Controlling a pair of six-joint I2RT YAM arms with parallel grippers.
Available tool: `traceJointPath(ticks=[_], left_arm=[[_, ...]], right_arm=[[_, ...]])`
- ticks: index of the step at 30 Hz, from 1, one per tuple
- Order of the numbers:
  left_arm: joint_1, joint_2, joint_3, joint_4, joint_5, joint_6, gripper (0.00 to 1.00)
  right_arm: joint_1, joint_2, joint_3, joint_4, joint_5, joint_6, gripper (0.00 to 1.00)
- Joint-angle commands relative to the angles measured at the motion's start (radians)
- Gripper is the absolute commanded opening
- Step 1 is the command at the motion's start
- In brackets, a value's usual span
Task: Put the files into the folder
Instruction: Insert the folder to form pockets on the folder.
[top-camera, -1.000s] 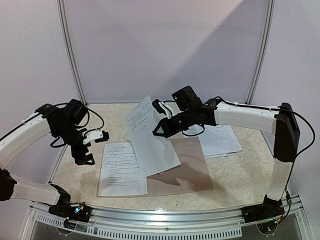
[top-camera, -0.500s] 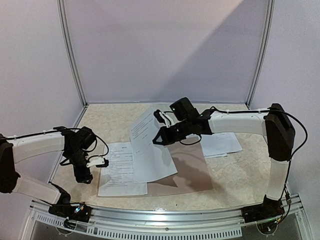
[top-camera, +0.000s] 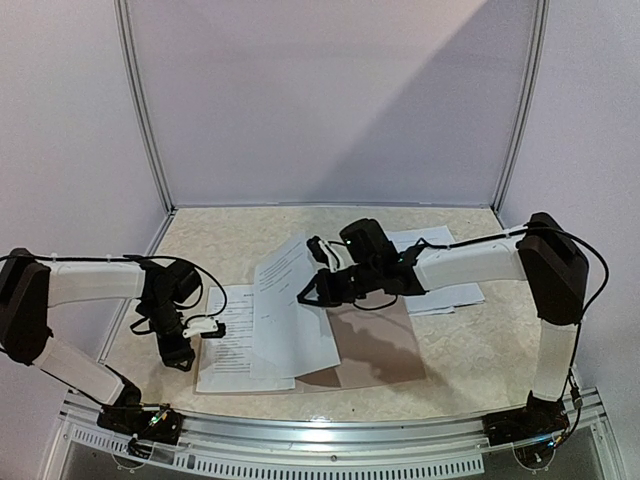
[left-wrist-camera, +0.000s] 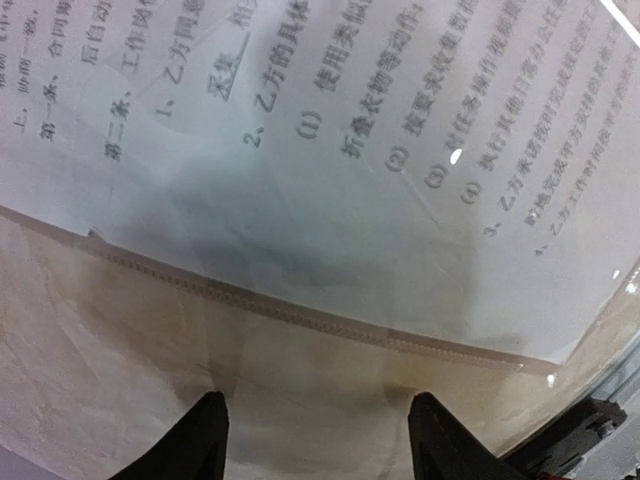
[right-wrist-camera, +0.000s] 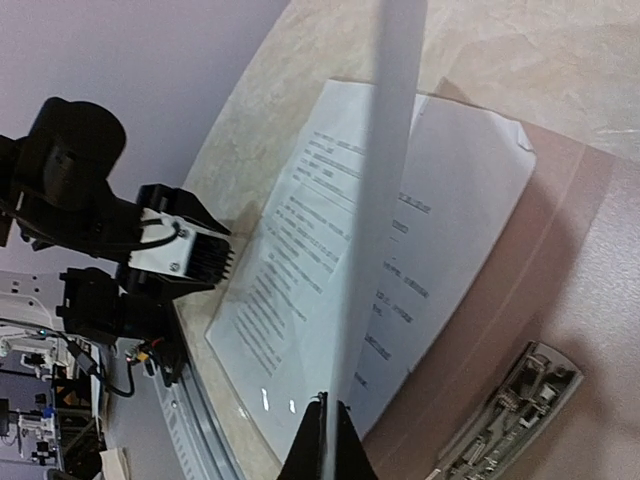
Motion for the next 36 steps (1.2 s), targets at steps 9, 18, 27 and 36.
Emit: traceJointPath(ticks=[9,18,27,36], left_arm=[[-0.015,0.031,-0.001,0.031,0.071,-0.025,0.6],[-0.015,0.033,-0.003,0.035,0.069,-0.027,0.59],[-0.018,0.038,-0.003,0.038,0.07,-0.03,0.59],[-0.018,0.06,0.001,0.041,0.075,-0.034,0.57]], right_arm=[[0.048,0.109,0.0,0.14,0.041,0.178,0.0],[0.047,0.083,-0.001,-0.017,0.224,0.196,0.13],[0.047,0.038,-0.001,-0.156,0.244,0.168,0.24],[0.047,0.098,-0.001,-0.094,0.164,0.206,0.0]])
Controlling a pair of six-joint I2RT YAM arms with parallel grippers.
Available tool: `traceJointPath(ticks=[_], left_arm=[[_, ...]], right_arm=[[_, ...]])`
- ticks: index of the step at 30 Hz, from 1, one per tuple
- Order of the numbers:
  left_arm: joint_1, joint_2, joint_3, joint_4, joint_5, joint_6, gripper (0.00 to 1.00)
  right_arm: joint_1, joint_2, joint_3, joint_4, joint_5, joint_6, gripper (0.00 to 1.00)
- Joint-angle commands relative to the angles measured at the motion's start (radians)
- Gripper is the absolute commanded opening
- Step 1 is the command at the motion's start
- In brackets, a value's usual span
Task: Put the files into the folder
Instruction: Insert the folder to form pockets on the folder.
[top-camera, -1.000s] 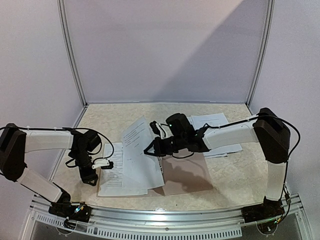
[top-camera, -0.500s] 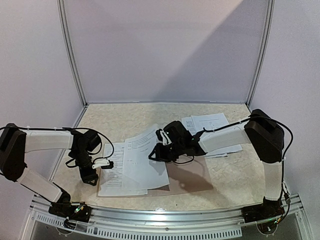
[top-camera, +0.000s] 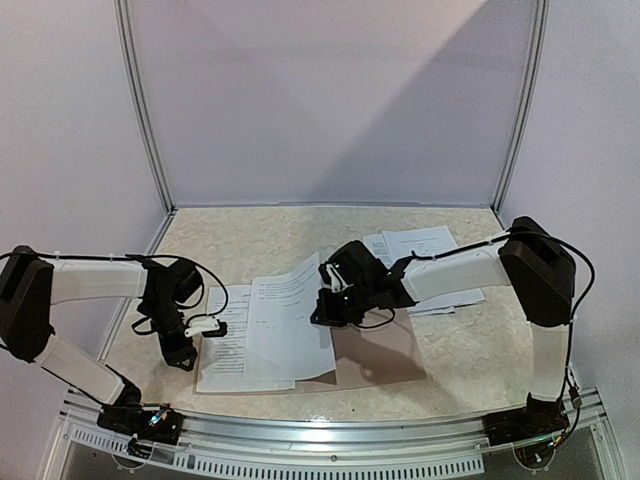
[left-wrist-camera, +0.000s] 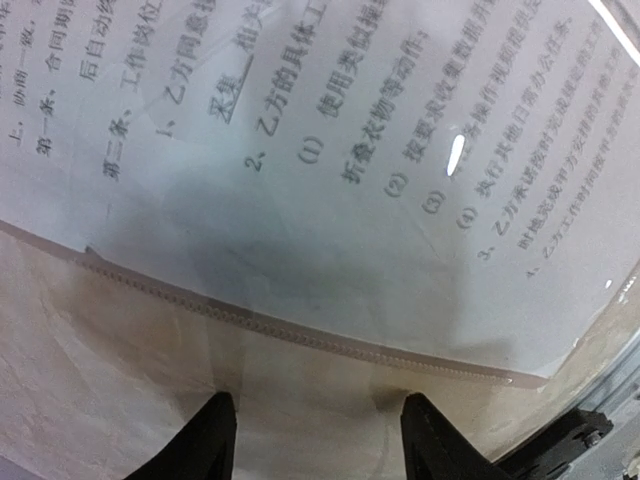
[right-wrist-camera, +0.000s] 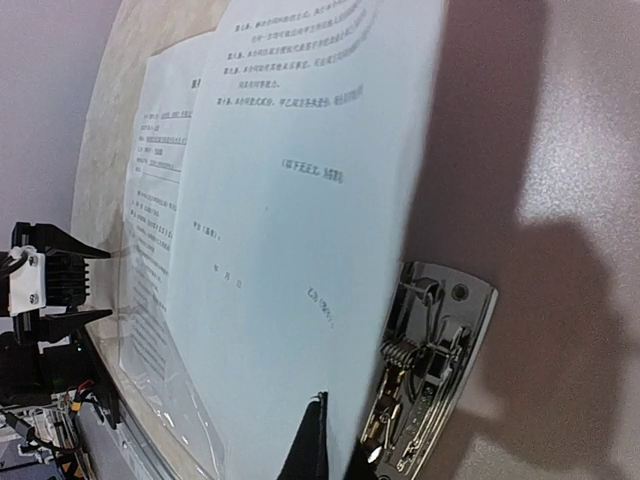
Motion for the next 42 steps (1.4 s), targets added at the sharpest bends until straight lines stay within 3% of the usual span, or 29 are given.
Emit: traceJointPath(ticks=[1,10,19,29,42], left_arm=[[-0.017,0.039,0.0,0.029,0.042,-0.003,0.56],[-0.019,0.045,0.002,0.031,0.053,-0.002,0.54],[-0.019,0.047,0.002,0.034,0.053,-0.003,0.54],[-0.019,0.049,0.002,0.032,0.049,-0.004,0.54],[-0.022,0.053,0.005,0.03,0.047,-0.006,0.53]], right_arm=[[0.002,0.037,-0.008,0.075,-0.053,0.03,0.0],[0.008,0.076,-0.014,0.239,-0.04,0.104,0.0],[-0.012,0.079,0.041,0.219,0.012,0.088,0.0],[0.028,0.215,0.18,0.214,-0.112,0.008,0.0],[0.052,0.261,0.191,0.36,-0.164,0.017,0.0]])
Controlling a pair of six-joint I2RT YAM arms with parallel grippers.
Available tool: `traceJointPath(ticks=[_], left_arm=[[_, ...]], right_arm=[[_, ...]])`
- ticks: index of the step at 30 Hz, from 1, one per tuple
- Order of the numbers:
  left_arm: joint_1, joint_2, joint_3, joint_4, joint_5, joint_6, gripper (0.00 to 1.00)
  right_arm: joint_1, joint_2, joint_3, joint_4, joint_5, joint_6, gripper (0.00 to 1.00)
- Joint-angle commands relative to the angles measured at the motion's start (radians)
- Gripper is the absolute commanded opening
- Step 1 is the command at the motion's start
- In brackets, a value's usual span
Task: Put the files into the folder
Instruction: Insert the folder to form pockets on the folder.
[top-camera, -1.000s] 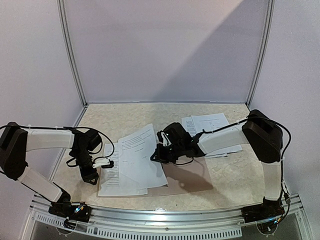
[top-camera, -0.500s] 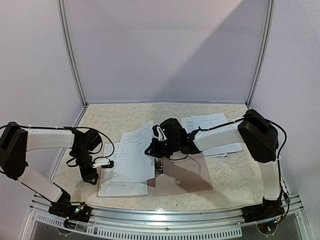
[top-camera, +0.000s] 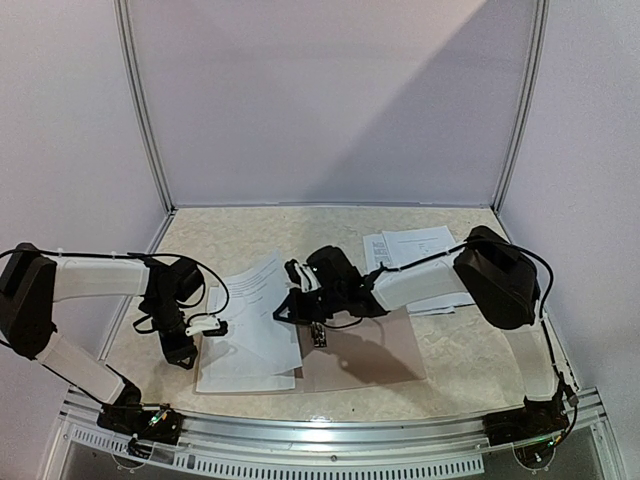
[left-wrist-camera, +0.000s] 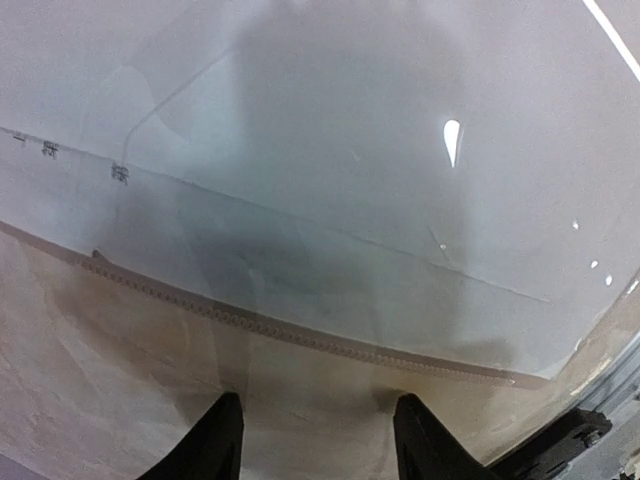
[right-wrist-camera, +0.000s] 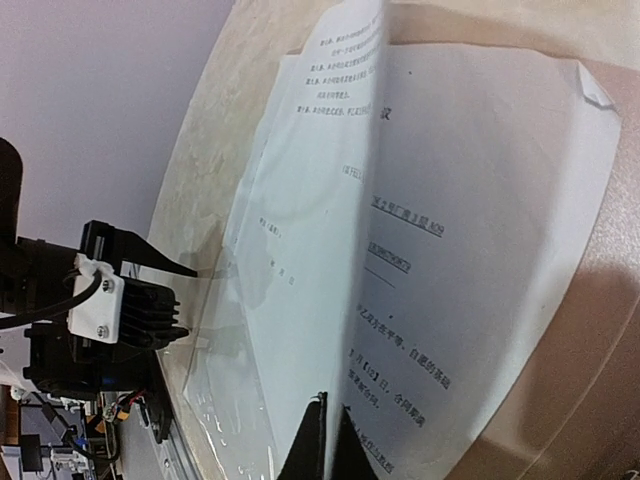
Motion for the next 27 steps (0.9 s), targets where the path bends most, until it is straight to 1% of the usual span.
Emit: traceJointPath(ticks=[1,7,12,20,27], left_arm=[[-0.021,0.031,-0.011,0.035,0.052,0.0,0.53],[-0.02,0.029,-0.011,0.032,0.05,0.0,0.53],[-0.02,0.029,-0.011,0.033,0.053,0.001,0.53],[-0.02,0.028,-0.011,0.032,0.053,0.002,0.53],[-0.021,0.028,-0.013,0.032,0.05,0.002,0.52]], right_arm=[[0.022,0.041,0.029,0.075,-0.007,0.02,0.0],[0.043,0.066,0.019,0.096,0.025,0.085,0.0],[0.057,0.058,0.008,0.093,0.021,0.131,0.0],[0.075,0.062,0.006,0.112,-0.046,0.152,0.0],[0.082,0.032,-0.069,0.115,-0.038,0.16,0.0]])
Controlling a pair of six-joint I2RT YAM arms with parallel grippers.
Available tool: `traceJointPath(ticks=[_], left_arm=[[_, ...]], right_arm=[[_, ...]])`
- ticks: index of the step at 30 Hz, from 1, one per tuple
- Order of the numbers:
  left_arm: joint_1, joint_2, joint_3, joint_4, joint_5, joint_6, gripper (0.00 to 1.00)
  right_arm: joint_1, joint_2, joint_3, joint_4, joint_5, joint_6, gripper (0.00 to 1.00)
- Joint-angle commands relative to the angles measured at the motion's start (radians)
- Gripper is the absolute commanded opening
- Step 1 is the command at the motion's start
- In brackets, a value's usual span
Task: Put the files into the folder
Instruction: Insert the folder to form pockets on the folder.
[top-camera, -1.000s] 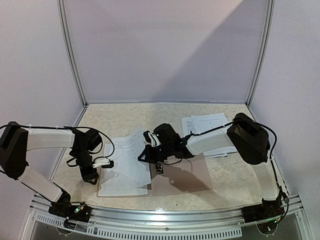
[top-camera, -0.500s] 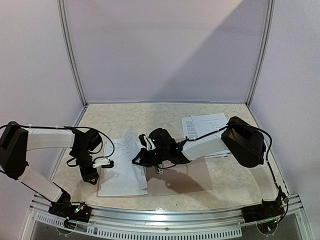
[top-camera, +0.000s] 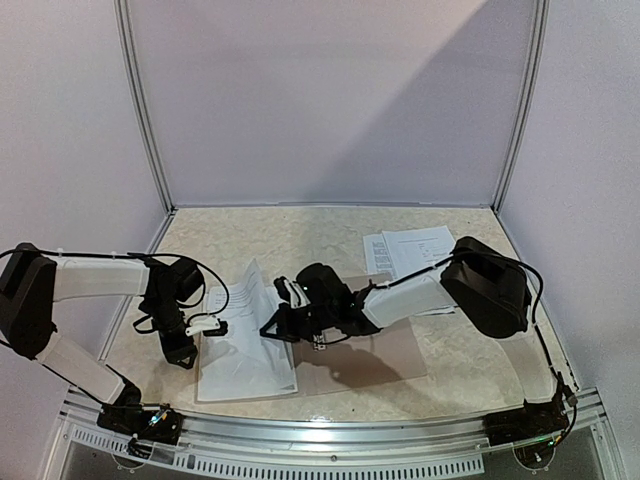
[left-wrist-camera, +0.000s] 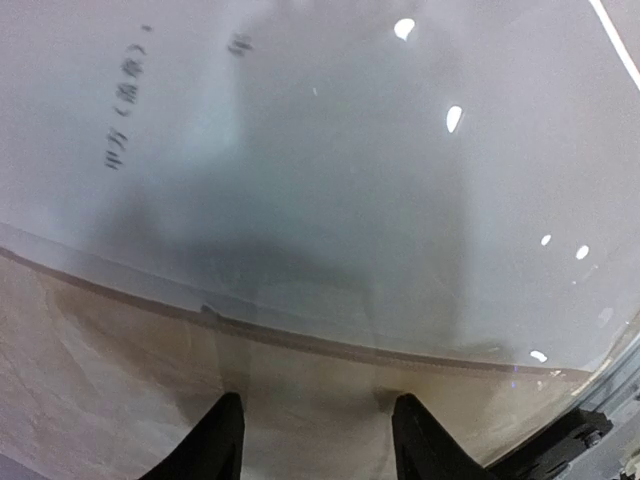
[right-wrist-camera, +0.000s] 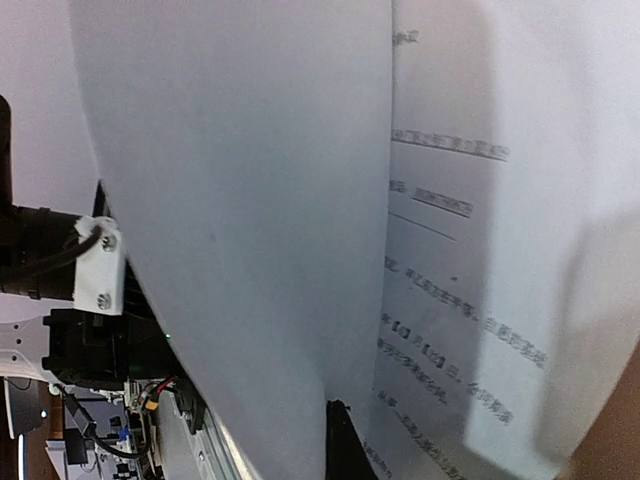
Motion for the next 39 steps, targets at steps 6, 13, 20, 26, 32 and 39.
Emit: traceJointPath(ticks=[6,13,20,26,32,39], left_arm=[[-0.021,0.028,-0.011,0.031,0.051,0.002,0.52],[-0.01,0.011,0.033,0.009,0.064,0.005,0.52],[0.155,0.019,0.22,-0.023,0.124,-0.048,0.55],[0.235,0.149,0.3,-0.021,0.105,-0.103,0.46],[0.256,0.243,0.309,0.024,0.053,-0.128,0.36],[0.266,0.312,0.309,0.049,0.015,-0.13,0.0]], right_arm=[[0.009,-0.044,-0.034,-0.142,0.074,-0.023,0.14],[0.01,-0.118,0.024,-0.365,0.177,-0.121,0.19],[0.01,-0.122,0.016,-0.378,0.149,-0.118,0.0],[0.009,-0.114,0.019,-0.371,0.111,-0.118,0.0],[0.0,-0.075,0.072,-0.418,0.046,-0.173,0.0],[-0.013,-0.024,0.128,-0.429,-0.011,-0.248,0.0]])
